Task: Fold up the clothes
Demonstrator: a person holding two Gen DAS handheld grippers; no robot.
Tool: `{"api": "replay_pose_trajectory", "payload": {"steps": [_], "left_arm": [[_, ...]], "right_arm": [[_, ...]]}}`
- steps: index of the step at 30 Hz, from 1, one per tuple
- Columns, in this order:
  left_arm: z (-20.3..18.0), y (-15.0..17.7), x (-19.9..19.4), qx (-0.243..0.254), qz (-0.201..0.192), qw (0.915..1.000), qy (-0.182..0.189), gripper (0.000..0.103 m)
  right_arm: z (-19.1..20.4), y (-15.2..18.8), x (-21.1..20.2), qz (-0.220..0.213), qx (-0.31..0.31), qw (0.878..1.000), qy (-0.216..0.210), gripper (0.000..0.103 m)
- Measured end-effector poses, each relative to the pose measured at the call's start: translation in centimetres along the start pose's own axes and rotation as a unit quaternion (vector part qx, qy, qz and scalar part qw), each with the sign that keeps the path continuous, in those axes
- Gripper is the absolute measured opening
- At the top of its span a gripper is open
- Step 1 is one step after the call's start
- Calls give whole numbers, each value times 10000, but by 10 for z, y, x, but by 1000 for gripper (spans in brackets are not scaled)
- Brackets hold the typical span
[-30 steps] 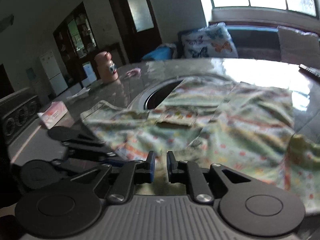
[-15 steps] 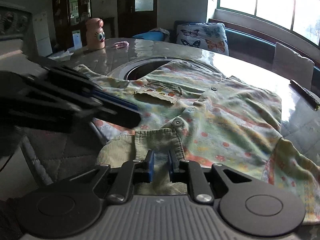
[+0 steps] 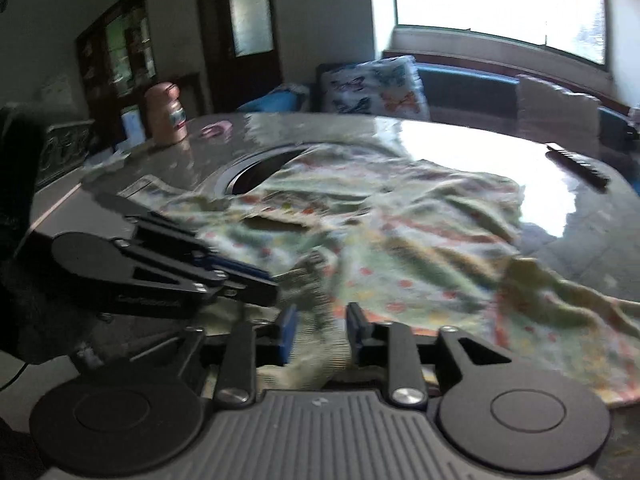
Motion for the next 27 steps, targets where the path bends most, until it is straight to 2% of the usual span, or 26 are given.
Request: {"api": "replay_pose_trajectory", "payload": {"steps": [3, 9, 13, 18, 23, 27], "left_arm": [[-8, -9, -3, 63, -114, 9999, 55, 20], [-28, -18, 5, 185, -137, 9995, 237, 21], [-37, -13, 15, 241, 9, 9992, 304, 21], [-41, -7, 19, 258, 114, 9990, 335, 21], [-41, -6, 22, 277, 171, 9990, 302, 21], [-41, -5, 24, 291, 211, 9990, 271, 21]], "right_arm": [[-27, 2, -8, -62, 269, 9990, 362, 32], [-102, 16, -24, -147, 954, 9867, 1307, 34], [-151, 27, -37, -201, 1302, 9723, 1931, 34], [-213, 43, -54, -257, 1722, 9470, 2700, 34], [-255, 59, -62, -173, 2006, 9305, 3060, 34], [-270, 70, -67, -134, 2147, 9213, 3238, 34]]}}
Point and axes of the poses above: each gripper's, at about its wrist camera, not at the fingertips, and x roughly the way its jaws point, z to its left, y to its underside, the point moved 9 cm from there along x, roughly the way its jaws point, and after that the axes turned 1 degree about z, right-handed, at the moved point
